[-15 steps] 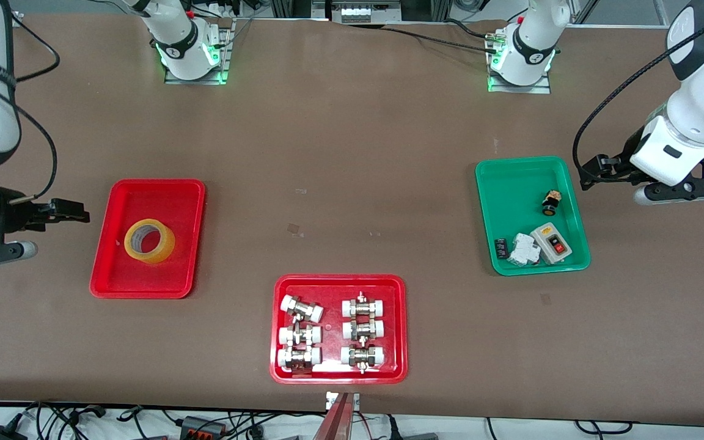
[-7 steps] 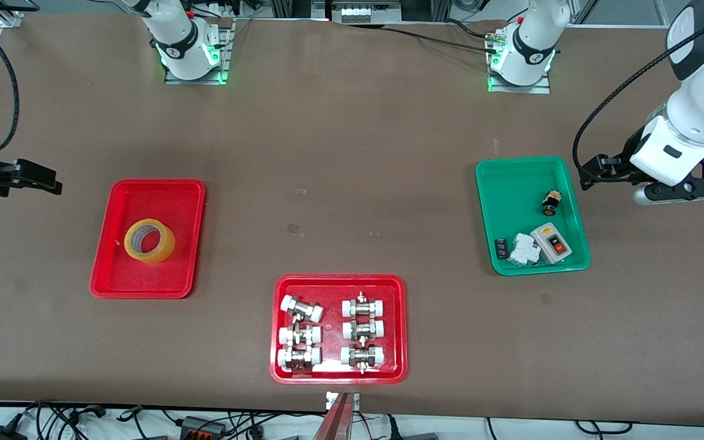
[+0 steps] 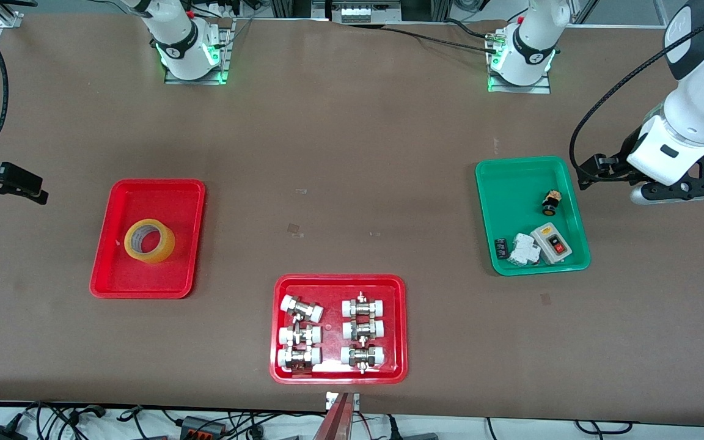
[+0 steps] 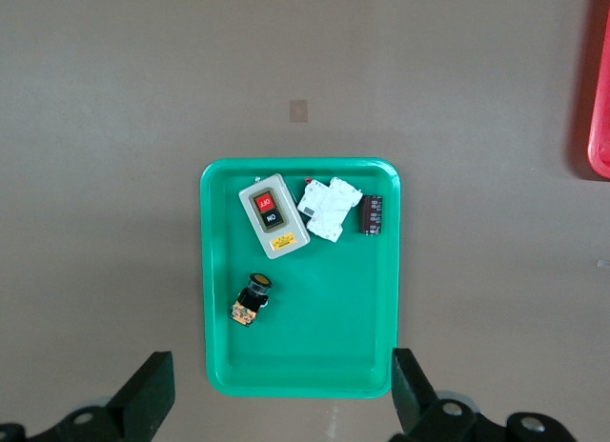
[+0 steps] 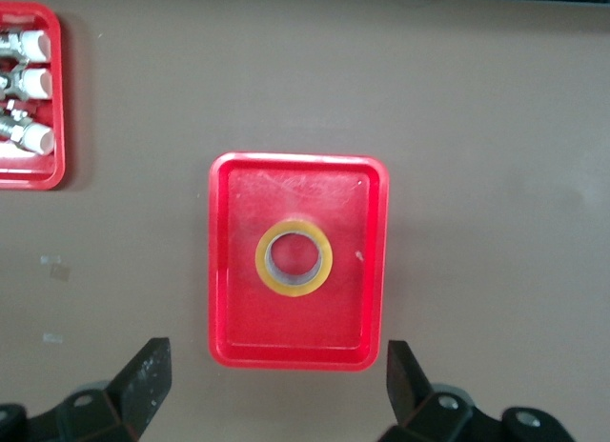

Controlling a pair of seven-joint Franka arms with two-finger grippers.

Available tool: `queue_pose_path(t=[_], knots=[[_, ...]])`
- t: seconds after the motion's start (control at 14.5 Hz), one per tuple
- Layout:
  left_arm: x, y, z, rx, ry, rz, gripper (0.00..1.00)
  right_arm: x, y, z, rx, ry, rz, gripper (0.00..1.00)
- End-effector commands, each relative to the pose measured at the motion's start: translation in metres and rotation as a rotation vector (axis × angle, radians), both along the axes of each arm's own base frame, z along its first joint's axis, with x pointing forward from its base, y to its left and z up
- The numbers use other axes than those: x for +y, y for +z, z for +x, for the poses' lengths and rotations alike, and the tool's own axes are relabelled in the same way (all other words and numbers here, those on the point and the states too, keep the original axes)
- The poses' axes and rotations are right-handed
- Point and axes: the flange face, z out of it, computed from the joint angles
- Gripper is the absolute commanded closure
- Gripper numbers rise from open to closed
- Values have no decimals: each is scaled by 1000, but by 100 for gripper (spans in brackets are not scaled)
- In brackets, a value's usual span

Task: Left arm passes tape to right arm into tray

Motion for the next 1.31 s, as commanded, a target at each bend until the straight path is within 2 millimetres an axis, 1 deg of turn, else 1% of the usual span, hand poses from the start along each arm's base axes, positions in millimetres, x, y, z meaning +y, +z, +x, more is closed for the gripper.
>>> queue_pose_path(t=[0.0, 0.14, 0.28, 0.55, 0.83, 1.03, 1.24], knots=[[-3, 7, -3, -1, -18, 16, 0, 3, 9, -11, -35, -5, -23, 0], [-3, 7, -3, -1, -18, 17, 0, 1, 10, -17, -38, -8, -24, 0], [-3, 7, -3, 0, -18, 17, 0, -1, 6, -25, -38, -8, -22, 0], [-3, 7, -2, -4, -18, 16, 0, -5, -7, -64, -47, -6, -11, 0], [-3, 7, -2, -4, -18, 15, 0, -4, -12, -85, -27, 3, -25, 0], [-3, 7, -2, -4, -18, 15, 0, -4, -15, -92, -21, 5, -22, 0], [-3, 7, -2, -4, -17, 12, 0, -2, -16, -90, -13, -11, -9, 0]])
